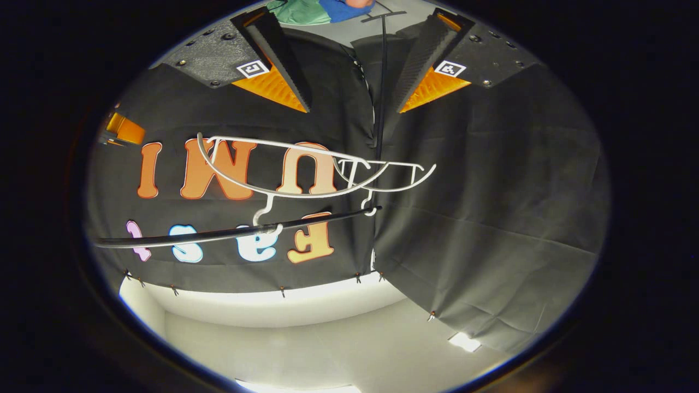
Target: Grasp the clothes on the hanger with both hands and then place them into the laundry hamper below.
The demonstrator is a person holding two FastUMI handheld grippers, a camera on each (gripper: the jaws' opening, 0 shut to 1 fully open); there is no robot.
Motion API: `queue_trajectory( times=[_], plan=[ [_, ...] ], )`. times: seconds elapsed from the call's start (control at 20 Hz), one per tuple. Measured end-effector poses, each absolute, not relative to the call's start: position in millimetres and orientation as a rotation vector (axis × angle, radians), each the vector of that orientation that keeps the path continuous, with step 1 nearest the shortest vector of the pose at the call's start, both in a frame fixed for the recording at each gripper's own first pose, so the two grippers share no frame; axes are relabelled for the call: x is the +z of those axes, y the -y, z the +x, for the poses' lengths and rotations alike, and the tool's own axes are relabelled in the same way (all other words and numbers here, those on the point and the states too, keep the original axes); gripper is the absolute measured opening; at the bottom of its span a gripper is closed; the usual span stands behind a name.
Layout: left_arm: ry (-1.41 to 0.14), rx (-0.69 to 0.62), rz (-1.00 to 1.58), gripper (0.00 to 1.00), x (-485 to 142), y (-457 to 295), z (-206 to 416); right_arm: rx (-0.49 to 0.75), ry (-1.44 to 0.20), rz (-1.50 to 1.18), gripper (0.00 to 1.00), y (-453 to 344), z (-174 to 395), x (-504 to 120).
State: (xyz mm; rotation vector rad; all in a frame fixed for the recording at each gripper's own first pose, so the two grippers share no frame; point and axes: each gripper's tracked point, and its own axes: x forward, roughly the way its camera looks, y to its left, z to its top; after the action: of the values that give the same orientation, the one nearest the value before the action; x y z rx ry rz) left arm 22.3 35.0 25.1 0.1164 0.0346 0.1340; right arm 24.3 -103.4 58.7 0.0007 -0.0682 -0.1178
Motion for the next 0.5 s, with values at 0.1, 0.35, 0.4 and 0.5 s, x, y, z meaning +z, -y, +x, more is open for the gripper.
queue_trajectory(
  times=[0.1, 0.35, 0.4, 0.5],
  plan=[
    [-0.034, 0.128, 0.127, 0.92, 23.4, -32.8, 23.4, -0.117, 0.066, 0.005, 0.93, 103.2, 24.5, 57.7],
    [-0.023, 0.114, 0.181, 0.95, 19.9, -23.4, 25.6, -0.121, 0.057, 0.012, 0.98, 104.5, 27.0, 53.3],
    [-0.024, 0.107, 0.183, 0.92, 18.6, -20.7, 25.6, -0.121, 0.058, 0.015, 0.98, 104.3, 27.8, 53.4],
    [-0.025, 0.099, 0.186, 0.92, 18.3, -19.3, 26.2, -0.126, 0.06, 0.012, 1.0, 105.7, 27.4, 54.0]
  ],
)
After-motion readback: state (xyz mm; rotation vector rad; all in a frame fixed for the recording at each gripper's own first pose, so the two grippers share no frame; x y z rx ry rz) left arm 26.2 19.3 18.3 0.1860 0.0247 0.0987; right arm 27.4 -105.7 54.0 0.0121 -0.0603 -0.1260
